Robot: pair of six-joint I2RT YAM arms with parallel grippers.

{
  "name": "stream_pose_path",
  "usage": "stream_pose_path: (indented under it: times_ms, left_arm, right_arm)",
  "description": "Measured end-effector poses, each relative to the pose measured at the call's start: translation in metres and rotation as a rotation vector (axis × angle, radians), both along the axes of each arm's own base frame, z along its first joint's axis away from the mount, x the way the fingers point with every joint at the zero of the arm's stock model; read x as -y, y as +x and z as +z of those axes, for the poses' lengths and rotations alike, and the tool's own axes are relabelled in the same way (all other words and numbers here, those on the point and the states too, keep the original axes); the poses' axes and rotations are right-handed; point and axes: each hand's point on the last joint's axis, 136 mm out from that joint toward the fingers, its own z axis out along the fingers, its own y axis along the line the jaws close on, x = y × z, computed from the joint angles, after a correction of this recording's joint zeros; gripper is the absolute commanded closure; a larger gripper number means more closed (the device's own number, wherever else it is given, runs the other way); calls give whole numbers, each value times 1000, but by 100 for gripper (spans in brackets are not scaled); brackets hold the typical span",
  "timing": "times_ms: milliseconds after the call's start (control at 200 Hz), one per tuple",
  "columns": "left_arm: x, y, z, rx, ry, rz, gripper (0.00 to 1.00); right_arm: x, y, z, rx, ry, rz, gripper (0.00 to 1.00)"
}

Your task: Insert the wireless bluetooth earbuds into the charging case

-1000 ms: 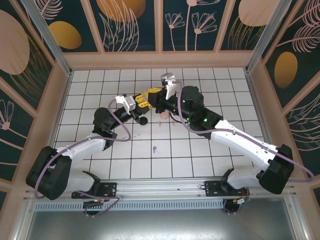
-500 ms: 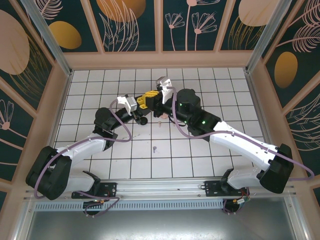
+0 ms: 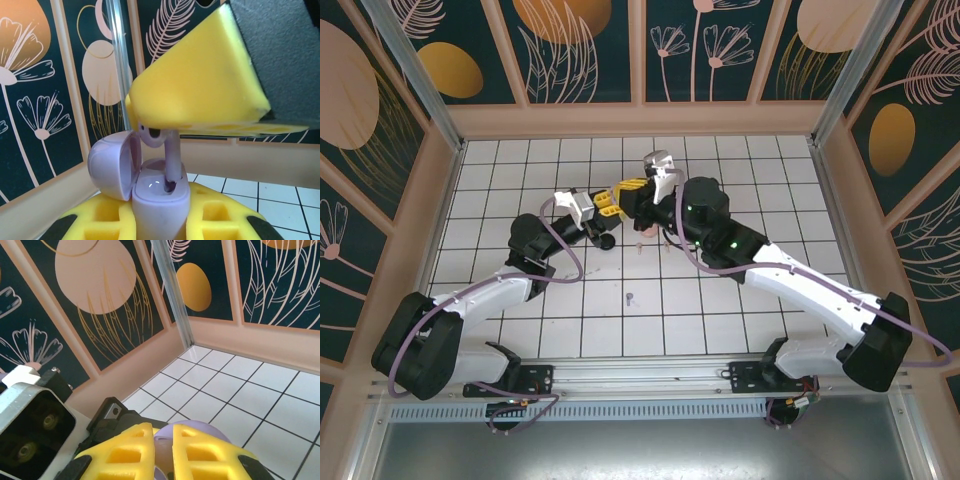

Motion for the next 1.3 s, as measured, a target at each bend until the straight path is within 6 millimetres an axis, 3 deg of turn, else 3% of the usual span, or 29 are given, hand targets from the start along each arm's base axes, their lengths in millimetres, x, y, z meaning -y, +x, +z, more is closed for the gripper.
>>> stream_pose_path:
  times_ms: [225, 1301]
  left_arm:
    - [0, 0, 4, 5, -8, -1, 100]
    - [0, 0, 5, 6, -9, -5, 100]
  right_arm:
    - [5, -1, 8, -7, 27, 2, 87]
    - [3, 0, 5, -22, 34, 23, 87]
